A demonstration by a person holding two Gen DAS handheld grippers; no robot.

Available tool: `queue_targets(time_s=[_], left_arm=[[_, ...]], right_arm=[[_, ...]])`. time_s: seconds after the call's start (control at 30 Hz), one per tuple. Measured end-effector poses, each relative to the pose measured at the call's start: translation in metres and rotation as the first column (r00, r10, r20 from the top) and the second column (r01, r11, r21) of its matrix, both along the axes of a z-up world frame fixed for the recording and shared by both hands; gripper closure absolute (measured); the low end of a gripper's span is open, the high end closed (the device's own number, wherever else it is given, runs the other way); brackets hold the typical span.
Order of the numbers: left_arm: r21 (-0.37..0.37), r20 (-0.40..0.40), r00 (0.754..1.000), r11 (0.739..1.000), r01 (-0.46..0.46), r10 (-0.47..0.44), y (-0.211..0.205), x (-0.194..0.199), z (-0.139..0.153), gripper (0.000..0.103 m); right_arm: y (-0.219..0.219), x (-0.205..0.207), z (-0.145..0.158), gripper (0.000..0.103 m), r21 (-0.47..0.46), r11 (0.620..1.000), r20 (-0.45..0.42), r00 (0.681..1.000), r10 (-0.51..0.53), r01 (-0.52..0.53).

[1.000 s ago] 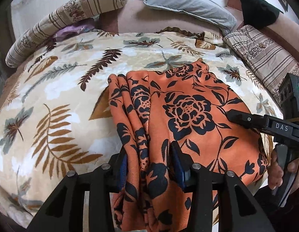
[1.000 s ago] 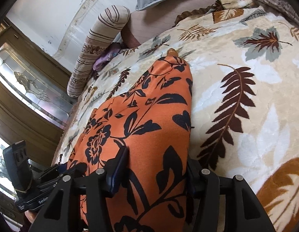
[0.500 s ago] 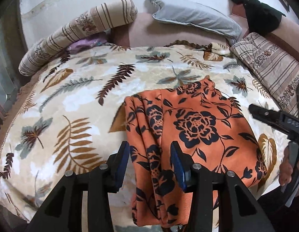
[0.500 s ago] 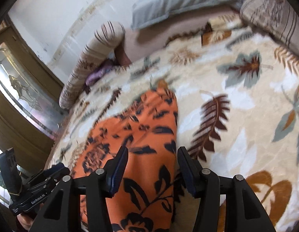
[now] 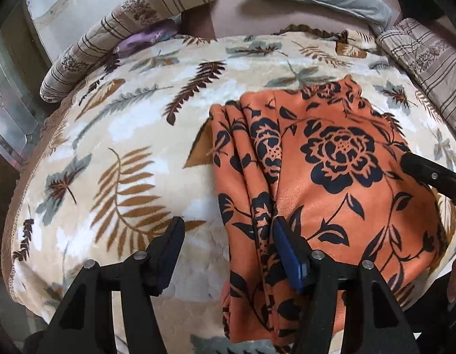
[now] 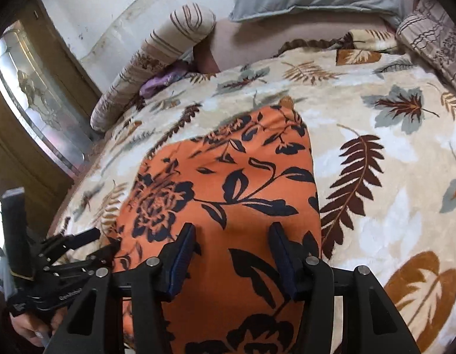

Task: Fold small clothes
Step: 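Release the folded top and raise both tools above the bed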

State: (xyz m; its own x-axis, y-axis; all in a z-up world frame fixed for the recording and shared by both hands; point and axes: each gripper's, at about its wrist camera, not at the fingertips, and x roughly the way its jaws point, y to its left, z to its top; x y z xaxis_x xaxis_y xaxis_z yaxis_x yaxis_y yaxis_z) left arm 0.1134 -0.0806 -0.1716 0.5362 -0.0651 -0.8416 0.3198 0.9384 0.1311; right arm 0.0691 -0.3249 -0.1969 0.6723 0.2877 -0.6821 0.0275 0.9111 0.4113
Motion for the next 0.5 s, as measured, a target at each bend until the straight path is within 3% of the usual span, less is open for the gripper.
queue_targets(time_s=[0.23, 0.3, 0.5], left_arm=[[-0.026, 0.16, 0.987, 1.0, -0.001, 0.005, 0.0, -0.02, 0.056, 0.039], [-0.033, 0.203, 0.979, 0.999, -0.004, 0.01, -0.001, -0.028, 0.073, 0.027], [-0.059, 0.312, 0.95, 0.998, -0.012, 0.03, 0.0, -0.058, 0.119, 0.014]], right_arm=[[0.006, -0.045, 0.043, 0.046, -0.013, 0.998, 0.154, 0.986, -0.058, 0.06], [0.01, -0.061, 0.055, 0.046, -0.019, 0.997, 0.184, 0.98, -0.073, 0.077], [0.018, -0.103, 0.089, 0.043, -0.062, 0.992, 0.235, 0.967, -0.095, 0.113]])
